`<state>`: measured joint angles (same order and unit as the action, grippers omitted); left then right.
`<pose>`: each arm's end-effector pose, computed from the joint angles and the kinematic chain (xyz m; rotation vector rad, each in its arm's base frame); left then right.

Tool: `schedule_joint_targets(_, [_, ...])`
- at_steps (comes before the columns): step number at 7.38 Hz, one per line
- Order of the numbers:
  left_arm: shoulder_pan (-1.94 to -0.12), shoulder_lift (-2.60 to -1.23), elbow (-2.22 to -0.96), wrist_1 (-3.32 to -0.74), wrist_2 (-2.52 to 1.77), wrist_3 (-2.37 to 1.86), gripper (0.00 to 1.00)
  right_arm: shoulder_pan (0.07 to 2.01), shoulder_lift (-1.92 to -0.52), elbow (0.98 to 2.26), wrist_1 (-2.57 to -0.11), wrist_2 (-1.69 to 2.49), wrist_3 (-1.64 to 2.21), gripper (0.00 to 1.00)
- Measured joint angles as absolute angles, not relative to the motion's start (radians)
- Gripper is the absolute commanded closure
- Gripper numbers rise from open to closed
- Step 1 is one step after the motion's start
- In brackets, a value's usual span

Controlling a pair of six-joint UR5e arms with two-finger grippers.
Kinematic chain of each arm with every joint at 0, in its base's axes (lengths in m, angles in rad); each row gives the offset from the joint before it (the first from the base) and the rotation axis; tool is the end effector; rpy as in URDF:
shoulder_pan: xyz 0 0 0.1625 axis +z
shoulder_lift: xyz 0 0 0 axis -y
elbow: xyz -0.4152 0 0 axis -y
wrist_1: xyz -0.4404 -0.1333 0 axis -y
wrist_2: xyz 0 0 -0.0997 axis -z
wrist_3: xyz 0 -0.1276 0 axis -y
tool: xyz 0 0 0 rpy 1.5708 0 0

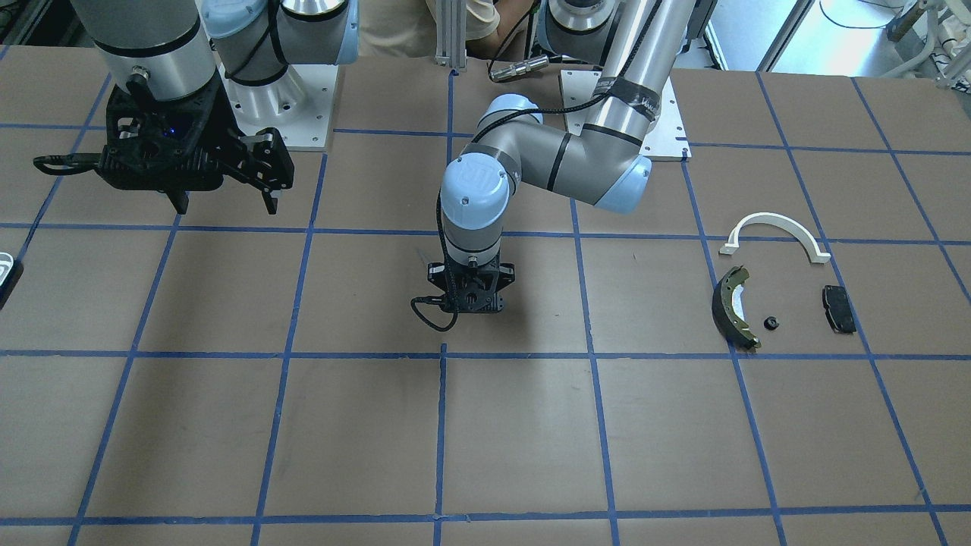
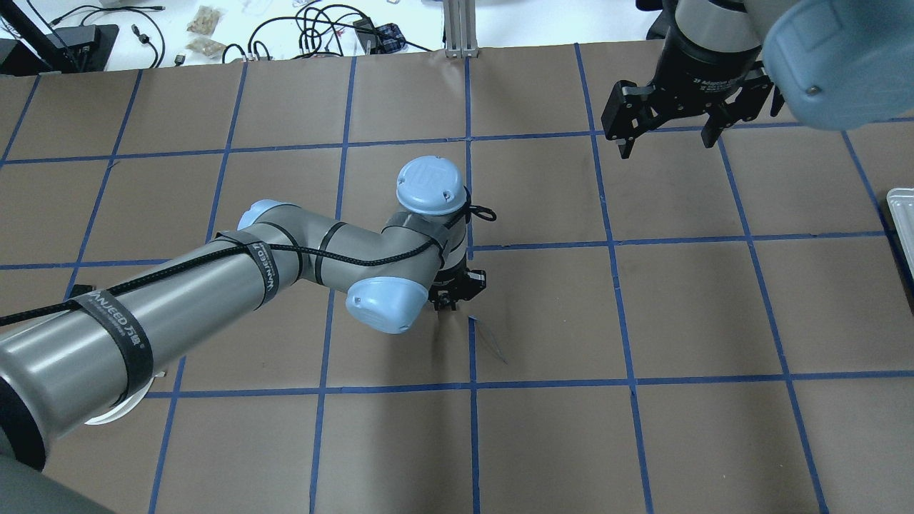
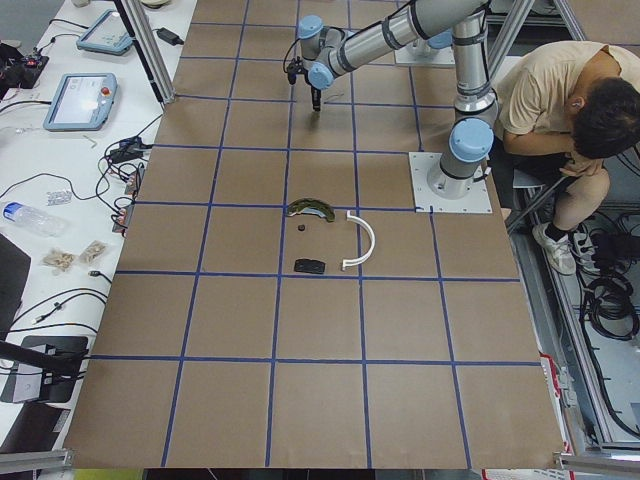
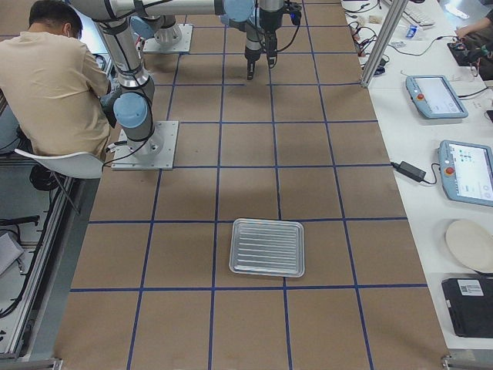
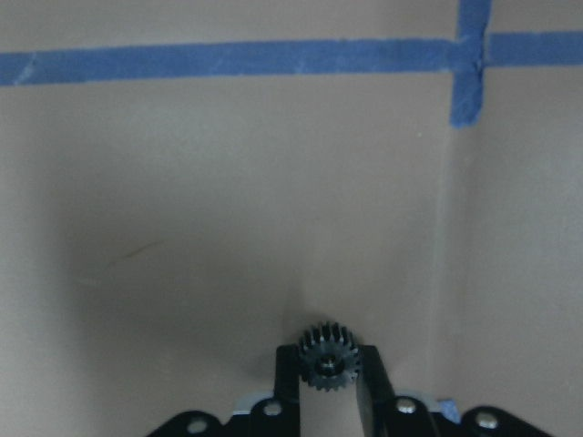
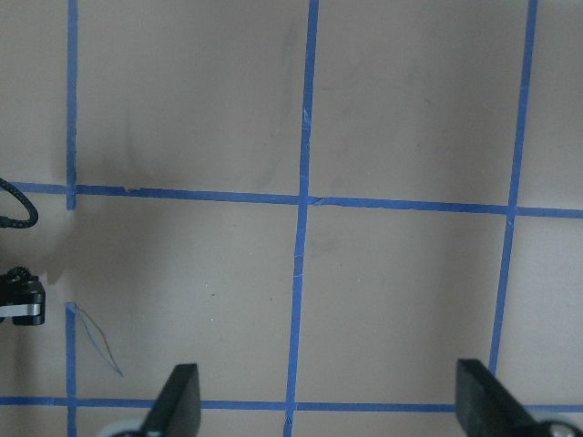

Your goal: Place bearing gear from tray to pile

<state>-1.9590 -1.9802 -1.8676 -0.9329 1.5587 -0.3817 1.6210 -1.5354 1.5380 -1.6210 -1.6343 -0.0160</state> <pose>-0.3486 -0.4961 0.1235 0.0095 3.1253 0.1061 0.1532 -0.5537 0.4538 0.0995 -3.0764 0.0749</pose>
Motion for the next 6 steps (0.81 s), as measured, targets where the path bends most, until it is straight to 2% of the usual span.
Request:
schedule_joint_targets(4, [-1.867, -1.842, -1.865, -1.062, 1.559, -0.370, 0.89, 1.617, -1.536, 1.522, -1.626, -1.625, -0.016, 0.00])
schedule_joint_targets(6, [-1.719, -1.726, -1.872, -1.213, 1.578, -0.274, 0.90, 1.618, -1.534, 1.521, -1.626, -1.623, -0.020, 0.00])
